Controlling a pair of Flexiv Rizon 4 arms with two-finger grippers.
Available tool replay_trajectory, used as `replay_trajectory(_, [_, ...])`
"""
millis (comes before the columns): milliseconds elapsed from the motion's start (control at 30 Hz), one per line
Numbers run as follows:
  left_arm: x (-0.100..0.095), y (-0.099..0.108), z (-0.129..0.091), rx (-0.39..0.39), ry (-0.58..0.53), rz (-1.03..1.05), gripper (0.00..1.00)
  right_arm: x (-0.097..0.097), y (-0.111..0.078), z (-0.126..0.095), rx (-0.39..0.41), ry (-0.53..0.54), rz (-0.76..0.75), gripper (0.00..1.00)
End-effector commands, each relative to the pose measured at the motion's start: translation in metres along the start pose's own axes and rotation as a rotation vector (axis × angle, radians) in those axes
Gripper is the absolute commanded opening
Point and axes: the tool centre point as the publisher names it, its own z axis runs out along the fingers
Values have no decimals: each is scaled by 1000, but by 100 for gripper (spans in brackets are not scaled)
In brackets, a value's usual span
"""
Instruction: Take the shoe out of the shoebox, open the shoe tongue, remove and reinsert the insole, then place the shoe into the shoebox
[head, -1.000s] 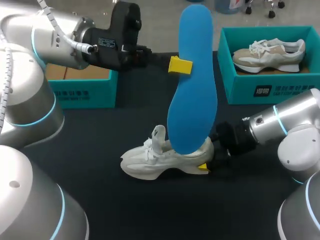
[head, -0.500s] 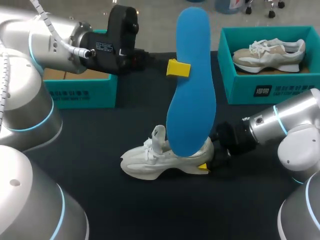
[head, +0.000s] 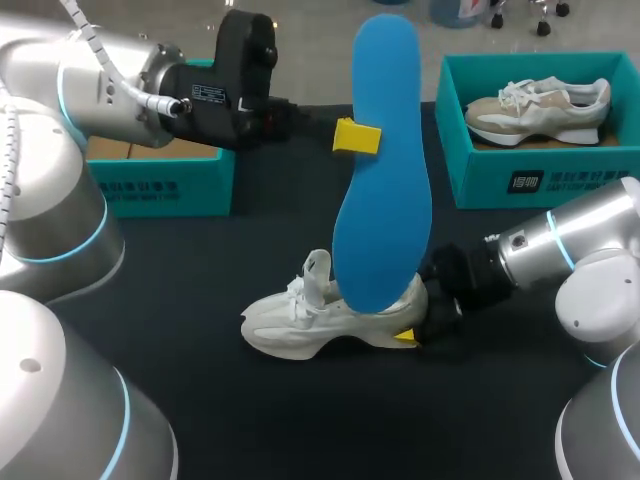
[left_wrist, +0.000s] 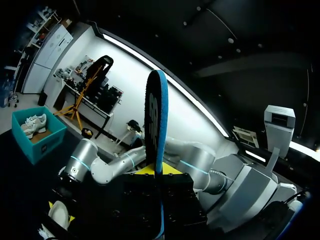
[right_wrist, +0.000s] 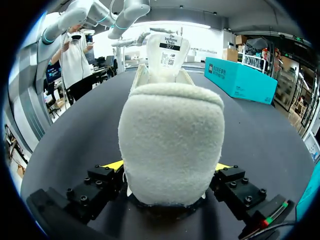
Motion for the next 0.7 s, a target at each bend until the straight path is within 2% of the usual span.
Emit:
replay_trajectory(33, [0, 0, 1, 0, -1, 1, 0, 1, 1, 0, 3, -2, 0, 100])
replay_trajectory(200, [0, 0, 1, 0, -1, 1, 0, 1, 3, -11, 42, -37, 16, 100])
replay_trajectory(500, [0, 0, 1, 0, -1, 1, 0, 5, 10, -38, 158, -96, 28, 100])
replay_trajectory(700, [0, 0, 1, 0, -1, 1, 0, 5, 23, -50, 340, -91, 60, 100])
